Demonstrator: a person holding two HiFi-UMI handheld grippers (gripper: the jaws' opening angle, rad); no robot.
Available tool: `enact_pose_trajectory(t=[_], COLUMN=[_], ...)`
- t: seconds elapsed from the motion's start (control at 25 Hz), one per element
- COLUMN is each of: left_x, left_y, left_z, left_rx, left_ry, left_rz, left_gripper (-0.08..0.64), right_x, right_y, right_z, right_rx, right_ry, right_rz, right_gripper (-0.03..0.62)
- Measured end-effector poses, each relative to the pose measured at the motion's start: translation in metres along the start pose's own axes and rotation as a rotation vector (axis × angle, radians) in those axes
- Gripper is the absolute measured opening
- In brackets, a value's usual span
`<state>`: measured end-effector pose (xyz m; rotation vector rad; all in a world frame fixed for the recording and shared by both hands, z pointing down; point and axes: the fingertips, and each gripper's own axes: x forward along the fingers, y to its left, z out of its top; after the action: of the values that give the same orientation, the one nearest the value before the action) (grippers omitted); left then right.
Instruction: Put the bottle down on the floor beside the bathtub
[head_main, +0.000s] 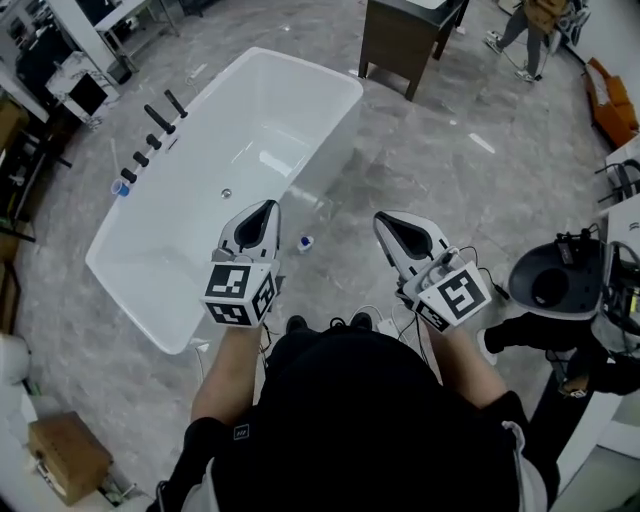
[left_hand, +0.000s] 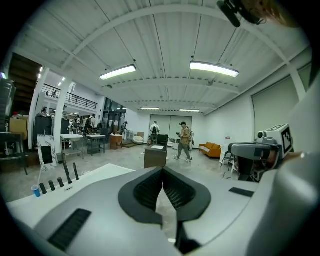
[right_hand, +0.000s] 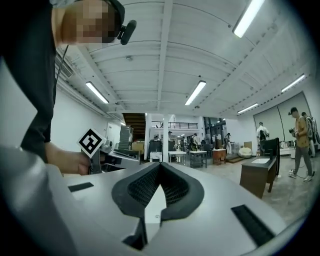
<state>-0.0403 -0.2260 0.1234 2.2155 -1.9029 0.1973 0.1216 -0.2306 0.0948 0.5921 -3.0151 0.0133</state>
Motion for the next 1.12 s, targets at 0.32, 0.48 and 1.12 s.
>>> enact_pose_trajectory(t=[0.32,0.48,1.12], left_x=[-0.011,-0.018,-0.022], left_y=[-0.011,0.002,0.043], left_z=[0.012,0.021,0.023], left_rx=[-0.022,-0.034,-0.017], left_ry=[-0.006,-0.019,-0.027], left_rz=[0.036,0.039,0.047], left_gripper=[0.016,0.015,0.017], right_x=[-0.013,0.0,0.044], right_y=[-0.029,-0.027,-0.004], right_z=[0.006,0.013,0.009], right_rx=[0.108,0.135,0.144], right_ry=[-0.023,-0.05,-0.038], right_rz=[0.006,0.004,0.009], right_gripper=[0.028,0.028,0.028])
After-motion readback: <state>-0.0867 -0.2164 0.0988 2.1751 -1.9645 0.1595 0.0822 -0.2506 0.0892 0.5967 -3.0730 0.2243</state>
